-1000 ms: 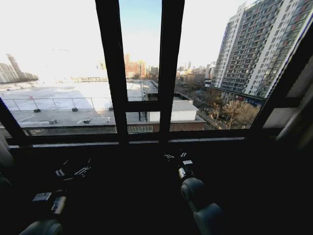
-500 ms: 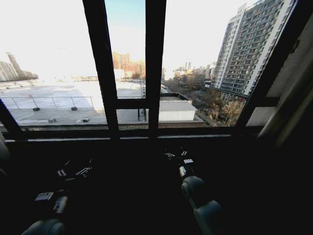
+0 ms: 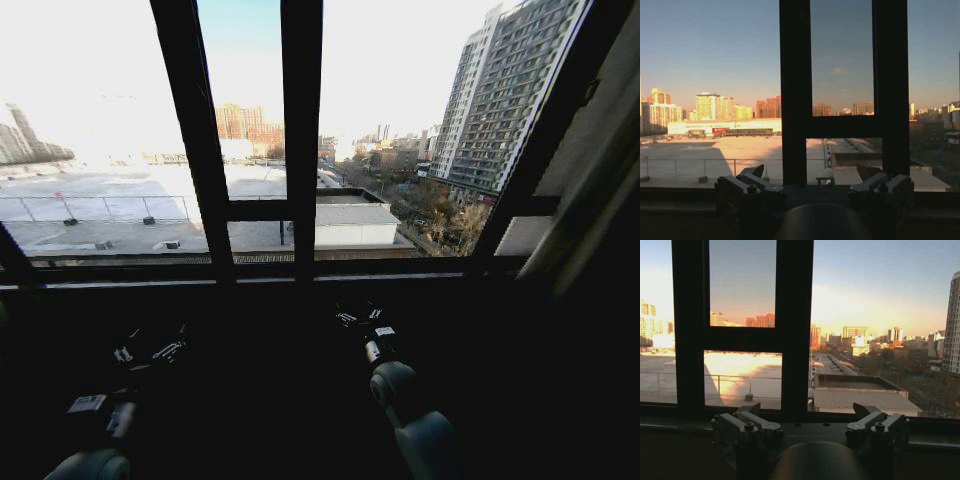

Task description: Open the curtains by pulling them apart, changing their state from closed to fully open.

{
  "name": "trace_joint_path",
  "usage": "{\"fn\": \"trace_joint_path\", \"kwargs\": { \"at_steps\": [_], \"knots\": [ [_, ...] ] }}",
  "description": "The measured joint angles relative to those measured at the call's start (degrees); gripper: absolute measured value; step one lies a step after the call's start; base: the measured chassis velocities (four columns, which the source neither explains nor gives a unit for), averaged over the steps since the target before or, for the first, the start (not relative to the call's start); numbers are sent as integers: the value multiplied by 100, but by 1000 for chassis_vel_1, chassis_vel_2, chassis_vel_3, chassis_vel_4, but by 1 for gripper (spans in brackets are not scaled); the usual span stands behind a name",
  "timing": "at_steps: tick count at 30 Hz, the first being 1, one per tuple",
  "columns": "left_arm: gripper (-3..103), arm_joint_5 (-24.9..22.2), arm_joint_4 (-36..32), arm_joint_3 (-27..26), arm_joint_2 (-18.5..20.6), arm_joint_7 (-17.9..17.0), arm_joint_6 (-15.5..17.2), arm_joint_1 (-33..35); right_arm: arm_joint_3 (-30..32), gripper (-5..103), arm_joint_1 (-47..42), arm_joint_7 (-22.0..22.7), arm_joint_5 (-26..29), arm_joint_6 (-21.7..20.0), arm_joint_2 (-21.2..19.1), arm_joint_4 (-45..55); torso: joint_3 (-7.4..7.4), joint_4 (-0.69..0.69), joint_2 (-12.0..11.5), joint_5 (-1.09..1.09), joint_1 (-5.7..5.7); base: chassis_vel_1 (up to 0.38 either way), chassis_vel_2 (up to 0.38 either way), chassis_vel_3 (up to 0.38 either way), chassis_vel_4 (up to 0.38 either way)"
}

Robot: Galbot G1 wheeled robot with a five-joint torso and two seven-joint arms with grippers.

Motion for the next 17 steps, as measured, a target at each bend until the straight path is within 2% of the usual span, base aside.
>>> {"fn": "trace_joint_path", "kwargs": {
  "at_steps": [17],
  "knots": [
    [100, -7, -84, -126, -101, 1, -78, 76, 45, 100, -163, 6, -14, -13, -40, 180, 0, -2, 1, 2, -1, 0, 0, 0, 0]
  ]
}}
